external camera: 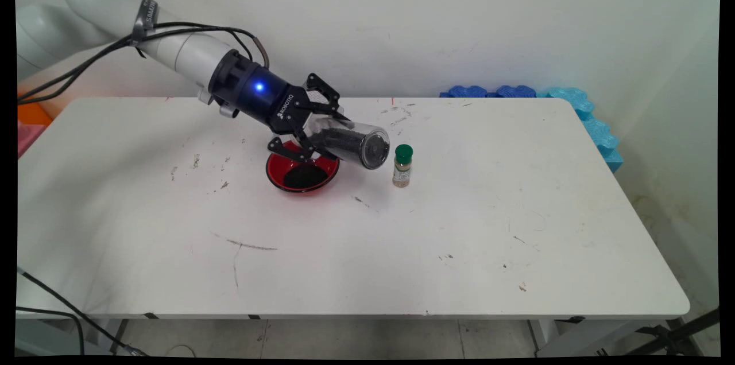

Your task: Pour the black seasoning powder in the red bowl

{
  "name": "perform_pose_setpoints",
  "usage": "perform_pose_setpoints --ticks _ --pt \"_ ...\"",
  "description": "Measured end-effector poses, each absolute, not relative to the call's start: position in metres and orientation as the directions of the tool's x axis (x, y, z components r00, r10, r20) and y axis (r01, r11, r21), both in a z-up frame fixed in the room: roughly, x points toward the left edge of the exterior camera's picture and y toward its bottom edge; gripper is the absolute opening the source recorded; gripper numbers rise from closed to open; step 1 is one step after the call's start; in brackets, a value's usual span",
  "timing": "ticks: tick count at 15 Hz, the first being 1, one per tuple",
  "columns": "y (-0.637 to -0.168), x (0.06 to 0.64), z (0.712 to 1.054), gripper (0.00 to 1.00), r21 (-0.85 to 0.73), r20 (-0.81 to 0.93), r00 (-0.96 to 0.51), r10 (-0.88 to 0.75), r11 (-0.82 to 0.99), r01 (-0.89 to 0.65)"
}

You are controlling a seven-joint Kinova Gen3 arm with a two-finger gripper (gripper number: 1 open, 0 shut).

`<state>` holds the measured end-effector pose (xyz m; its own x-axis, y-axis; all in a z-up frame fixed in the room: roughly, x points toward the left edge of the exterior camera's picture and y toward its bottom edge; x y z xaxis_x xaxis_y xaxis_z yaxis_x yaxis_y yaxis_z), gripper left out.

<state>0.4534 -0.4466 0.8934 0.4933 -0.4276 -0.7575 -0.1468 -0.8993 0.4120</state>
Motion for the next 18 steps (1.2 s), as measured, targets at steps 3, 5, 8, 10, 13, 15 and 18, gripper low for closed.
perform_pose_setpoints --ticks 3,5,8,10,13,15,18 --pt "-0.447 0.454 0.893 0.0 0.42 -0.752 0.493 -0.439 -0.894 -0.155" --pt "-0.448 0.455 0.892 0.0 0.429 -0.745 0.493 -0.45 -0.889 -0.164" --pt "-0.449 0.457 0.889 0.0 0.451 -0.724 0.495 -0.481 -0.873 -0.188" --pt "-0.449 0.458 0.887 0.0 0.465 -0.709 0.496 -0.5 -0.862 -0.204" --pt "-0.449 0.461 0.885 0.0 0.483 -0.688 0.498 -0.527 -0.845 -0.228" --pt "-0.448 0.461 0.883 0.0 0.487 -0.68 0.502 -0.534 -0.841 -0.235" --pt "-0.448 0.462 0.881 0.0 0.485 -0.678 0.508 -0.531 -0.843 -0.234"
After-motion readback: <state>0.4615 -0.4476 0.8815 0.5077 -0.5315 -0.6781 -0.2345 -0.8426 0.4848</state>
